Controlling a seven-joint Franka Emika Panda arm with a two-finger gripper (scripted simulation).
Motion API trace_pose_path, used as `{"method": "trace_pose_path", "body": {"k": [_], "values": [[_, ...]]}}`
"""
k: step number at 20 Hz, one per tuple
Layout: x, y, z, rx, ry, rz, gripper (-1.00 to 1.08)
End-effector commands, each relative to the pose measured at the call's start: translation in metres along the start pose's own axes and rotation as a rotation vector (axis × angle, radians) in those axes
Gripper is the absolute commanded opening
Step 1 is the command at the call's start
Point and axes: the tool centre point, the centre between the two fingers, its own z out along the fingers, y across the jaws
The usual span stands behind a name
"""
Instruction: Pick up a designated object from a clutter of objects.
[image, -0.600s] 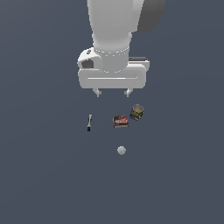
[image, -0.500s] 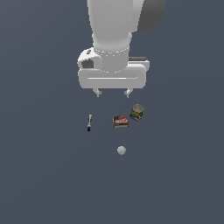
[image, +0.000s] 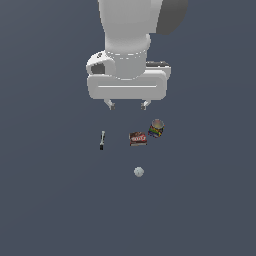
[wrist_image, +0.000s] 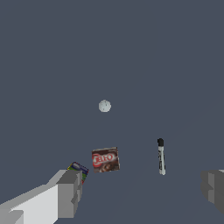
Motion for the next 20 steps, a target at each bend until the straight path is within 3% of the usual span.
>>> {"method": "trace_pose_path", "body": {"k": [1,11,20], "values": [[0.0,0.0,-0.001,0.0,0.002,0.0,1.0],[-0.001,-0.005,0.014,0.007,-0.002,0.063,1.0],[-0.005,-0.016,0.051,0.021,-0.012,0.223,1.0]]}}
